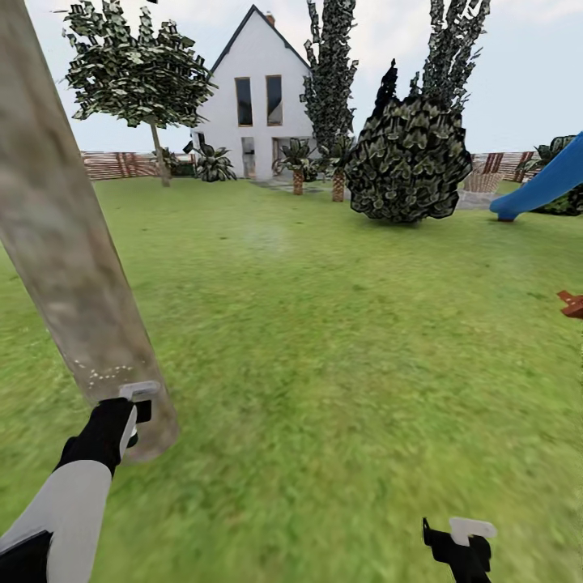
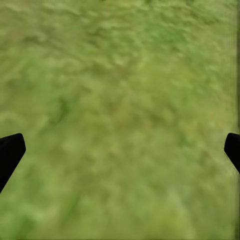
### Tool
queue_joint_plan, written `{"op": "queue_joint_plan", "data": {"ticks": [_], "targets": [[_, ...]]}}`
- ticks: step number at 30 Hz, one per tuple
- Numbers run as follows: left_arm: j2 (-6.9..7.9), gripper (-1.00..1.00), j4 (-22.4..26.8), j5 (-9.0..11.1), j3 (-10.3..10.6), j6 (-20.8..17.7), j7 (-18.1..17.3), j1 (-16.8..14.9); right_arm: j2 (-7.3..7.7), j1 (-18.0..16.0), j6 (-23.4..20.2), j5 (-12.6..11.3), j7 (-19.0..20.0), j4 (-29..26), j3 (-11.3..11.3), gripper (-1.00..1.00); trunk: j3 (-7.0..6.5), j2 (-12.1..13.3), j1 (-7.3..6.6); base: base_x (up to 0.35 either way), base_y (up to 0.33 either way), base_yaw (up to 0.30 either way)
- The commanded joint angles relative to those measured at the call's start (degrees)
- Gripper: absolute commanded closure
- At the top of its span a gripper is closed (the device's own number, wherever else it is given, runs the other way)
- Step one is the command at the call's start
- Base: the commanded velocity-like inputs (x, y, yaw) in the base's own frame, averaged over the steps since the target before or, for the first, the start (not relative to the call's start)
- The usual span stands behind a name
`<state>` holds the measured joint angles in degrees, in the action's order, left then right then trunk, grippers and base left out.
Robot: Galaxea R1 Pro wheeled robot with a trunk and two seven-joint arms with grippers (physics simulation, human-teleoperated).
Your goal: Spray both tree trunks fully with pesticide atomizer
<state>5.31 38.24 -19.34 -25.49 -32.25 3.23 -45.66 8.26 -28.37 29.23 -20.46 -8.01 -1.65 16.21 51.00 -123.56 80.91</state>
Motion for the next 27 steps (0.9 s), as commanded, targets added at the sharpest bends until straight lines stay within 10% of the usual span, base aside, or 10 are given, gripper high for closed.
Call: {"op": "queue_joint_plan", "data": {"ticks": [1, 27], "targets": [[0.0, 1.0, 0.1, 0.0, -0.1, -0.3, 0.1, 0.0, -0.04, 0.0, 0.0, -0.3, -0.2, 0.0, 0.5, -1.0, 0.05, 0.0, 0.0, 0.099, -0.273, 0.0], [0.76, 1.0, -0.7, 0.0, -4.3, 1.8, 1.1, 4.9, -0.09, 0.0, 0.0, -0.3, -0.2, 0.0, 0.5, -1.0, 0.05, 0.0, 0.0, 0.12, -0.156, 0.215]]}}
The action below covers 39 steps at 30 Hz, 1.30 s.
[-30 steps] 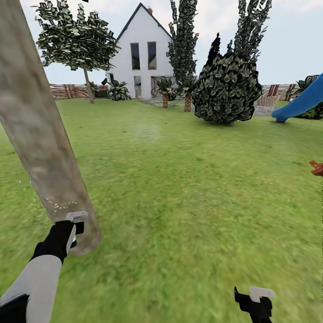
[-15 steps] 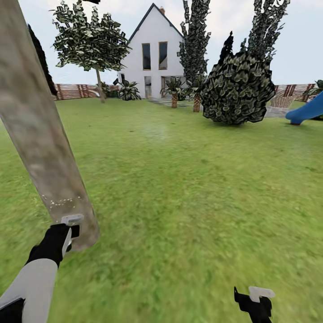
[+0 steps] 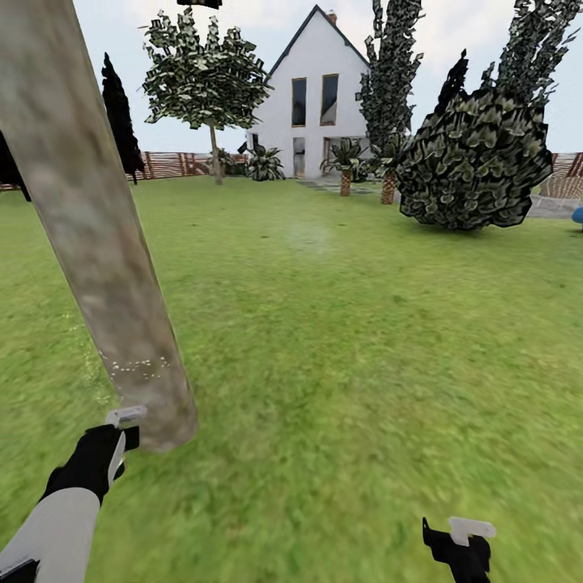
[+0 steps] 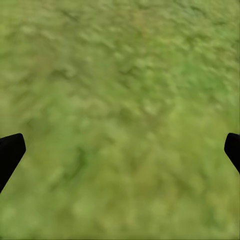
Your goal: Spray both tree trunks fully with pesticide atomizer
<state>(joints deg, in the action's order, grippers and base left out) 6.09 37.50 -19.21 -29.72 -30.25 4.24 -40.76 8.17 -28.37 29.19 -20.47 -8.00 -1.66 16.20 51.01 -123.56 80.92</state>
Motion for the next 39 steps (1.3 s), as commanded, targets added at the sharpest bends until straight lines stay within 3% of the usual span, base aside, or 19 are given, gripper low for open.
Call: {"op": "queue_joint_plan", "data": {"ticks": [1, 2, 3, 4, 5, 14, 17, 19, 28, 39], "targets": [[-0.13, 1.0, -2.5, 0.0, -0.1, 2.9, 0.1, 0.0, 0.0, 0.0, 0.1, -0.3, -0.3, 0.0, 0.5, -1.0, 0.05, 0.0, -0.01, 0.0, 0.0, 0.005], [-0.01, 1.0, -4.3, 0.0, -0.1, 4.1, 0.1, 0.0, 0.0, 0.0, 0.1, -0.3, -0.3, 0.0, 0.5, -1.0, 0.05, 0.0, -0.01, 0.0, 0.0, 0.003], [0.17, 1.0, -9.7, -0.1, -0.2, 9.2, 0.1, 0.0, 0.0, 0.0, 0.1, -0.3, -0.3, 0.0, 0.5, -1.0, 0.05, 0.0, -0.01, 0.0, 0.0, 0.0], [0.25, 1.0, -11.6, -0.2, -0.1, 12.2, 0.1, 0.0, 0.05, 0.0, 0.1, -0.3, -0.3, 0.0, 0.5, -1.0, 0.05, 0.0, -0.01, 0.0, 0.0, 0.0], [0.25, 1.0, -11.7, -0.2, 0.0, 12.7, 0.2, 0.0, 0.05, 0.0, 0.1, -0.3, -0.3, 0.0, 0.5, -1.0, 0.05, 0.0, -0.01, 0.0, 0.0, 0.0], [1.28, 1.0, -11.5, -0.2, -0.3, 13.0, 0.2, 1.9, 0.0, 0.0, 0.1, -0.3, -0.3, 0.0, 0.5, -1.0, 0.05, 0.0, -0.01, 0.248, 0.009, 0.0], [1.62, 1.0, -11.5, -0.1, -2.8, 13.4, 0.2, 2.0, 0.0, 0.0, 0.1, -0.3, -0.3, 0.0, 0.5, -1.0, 0.05, 0.0, -0.01, 0.169, 0.028, 0.073], [1.59, 1.0, -11.5, -0.1, -3.3, 13.6, 0.2, 2.0, 0.0, 0.0, 0.1, -0.3, -0.3, 0.0, 0.5, -1.0, 0.05, 0.0, -0.01, 0.02, 0.003, 0.241], [0.89, 1.0, -11.5, -0.1, -2.8, 13.6, 0.2, 2.0, 0.0, 0.0, 0.1, -0.3, -0.3, 0.0, 0.6, -1.0, 0.05, 0.0, -0.01, 0.001, -0.194, 0.274], [0.85, 1.0, -11.5, -0.1, -2.9, 14.4, 0.2, 2.0, 0.0, 0.0, 0.1, -0.3, -0.3, 0.0, 0.5, -1.0, 0.05, 0.0, -0.01, 0.0, -0.27, 0.022]]}}
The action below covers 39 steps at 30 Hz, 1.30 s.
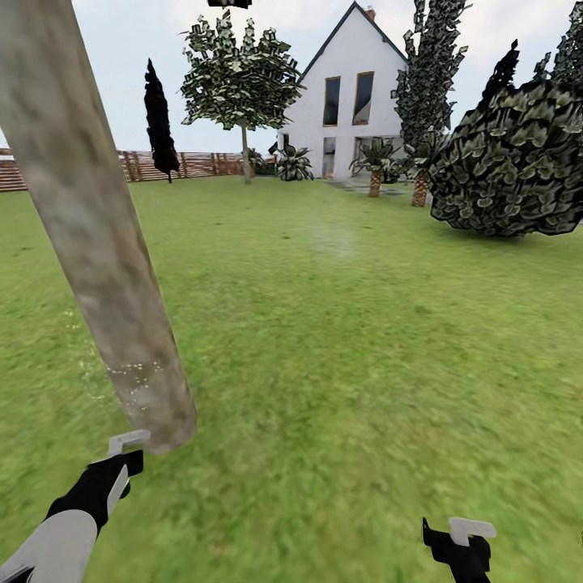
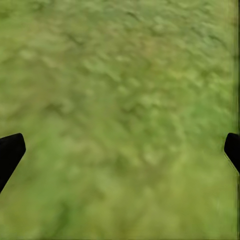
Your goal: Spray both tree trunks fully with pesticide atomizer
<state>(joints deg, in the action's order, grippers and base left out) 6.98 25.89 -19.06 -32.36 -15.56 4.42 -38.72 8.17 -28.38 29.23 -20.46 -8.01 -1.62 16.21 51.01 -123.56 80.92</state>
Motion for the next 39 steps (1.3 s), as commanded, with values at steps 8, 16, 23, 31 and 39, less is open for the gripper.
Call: {"op": "queue_joint_plan", "data": {"ticks": [8, 16, 23, 31, 39], "targets": [[-0.04, 1.0, 0.1, -0.3, -0.5, -0.3, 0.0, 0.0, -0.49, 0.0, 0.0, -0.2, -0.2, -0.1, 0.6, -1.0, 0.05, 0.0, -0.01, 0.072, -0.271, 0.016], [-0.04, 1.0, 0.1, -0.3, -0.7, -0.3, 0.0, 0.0, -0.53, 0.0, 0.0, -0.2, -0.2, -0.1, 0.6, -1.0, 0.05, 0.0, -0.01, 0.12, -0.27, 0.261], [0.05, 1.0, 0.1, -0.3, -0.7, -0.3, 0.0, 0.0, -0.44, 0.0, 0.0, -0.2, -0.2, -0.1, 0.6, -1.0, 0.05, 0.0, -0.01, 0.222, -0.199, 0.201], [0.21, 1.0, 0.2, -0.3, -0.8, -0.3, 0.0, 0.0, -0.09, 0.0, 0.1, -0.2, -0.2, 0.0, 0.5, -1.0, 0.05, 0.0, -0.01, 0.11, -0.248, 0.004], [0.65, 1.0, 0.2, -0.3, -0.9, -0.3, 0.1, 0.0, -0.09, 0.0, 0.1, -0.2, -0.2, -0.1, 0.5, -1.0, 0.05, 0.0, -0.01, 0.002, -0.271, 0.172]]}}
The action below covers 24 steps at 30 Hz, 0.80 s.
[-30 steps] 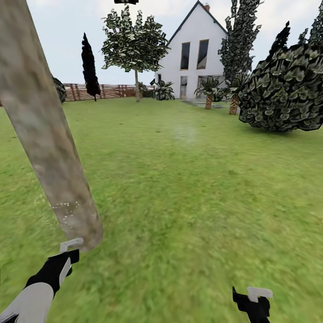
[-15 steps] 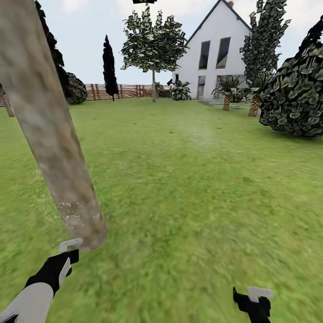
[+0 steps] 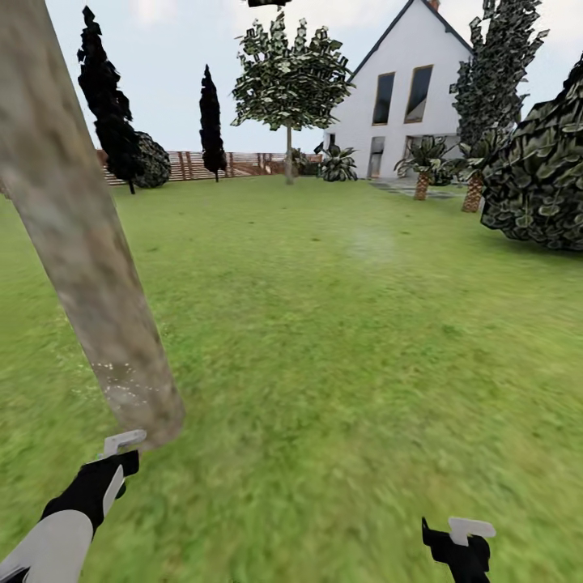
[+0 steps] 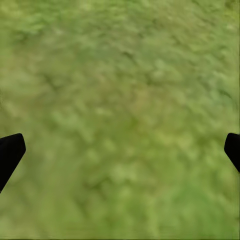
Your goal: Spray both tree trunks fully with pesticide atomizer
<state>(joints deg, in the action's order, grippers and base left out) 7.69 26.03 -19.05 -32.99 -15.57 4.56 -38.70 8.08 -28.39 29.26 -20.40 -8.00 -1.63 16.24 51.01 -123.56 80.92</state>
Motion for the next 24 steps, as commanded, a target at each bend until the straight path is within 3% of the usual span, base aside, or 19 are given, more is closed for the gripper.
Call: {"op": "queue_joint_plan", "data": {"ticks": [1, 2, 4, 12, 24], "targets": [[-0.05, 1.0, 0.1, -0.3, -0.2, -0.2, 1.6, -0.1, 0.01, 0.0, 0.0, -0.3, -0.3, 0.0, 0.5, -1.0, 0.05, 0.0, -0.01, 0.0, -0.272, 0.277], [-0.17, 1.0, 0.1, -0.2, -0.2, -0.2, 4.0, -0.1, 0.01, 0.0, 0.0, -0.3, -0.3, 0.0, 0.5, -1.0, 0.05, 0.0, -0.01, 0.0, -0.272, 0.278], [-0.38, 1.0, 0.0, -0.1, -0.2, -0.2, 5.1, -0.1, 0.01, 0.0, 0.0, -0.3, -0.3, 0.0, 0.5, -1.0, 0.05, 0.0, -0.01, 0.0, -0.272, 0.278], [-0.48, 1.0, 0.0, 1.2, -0.1, -0.3, 4.9, -0.1, -0.01, 0.0, 0.0, -0.3, -0.3, 0.0, 0.5, -1.0, 0.05, 0.0, -0.01, 0.156, -0.241, 0.264], [-0.59, 1.0, 0.0, 1.2, -0.1, -0.2, 5.0, -0.1, -0.01, 0.0, 0.0, -0.3, -0.3, 0.0, 0.5, -1.0, 0.05, 0.0, -0.01, 0.203, -0.215, 0.013]]}}
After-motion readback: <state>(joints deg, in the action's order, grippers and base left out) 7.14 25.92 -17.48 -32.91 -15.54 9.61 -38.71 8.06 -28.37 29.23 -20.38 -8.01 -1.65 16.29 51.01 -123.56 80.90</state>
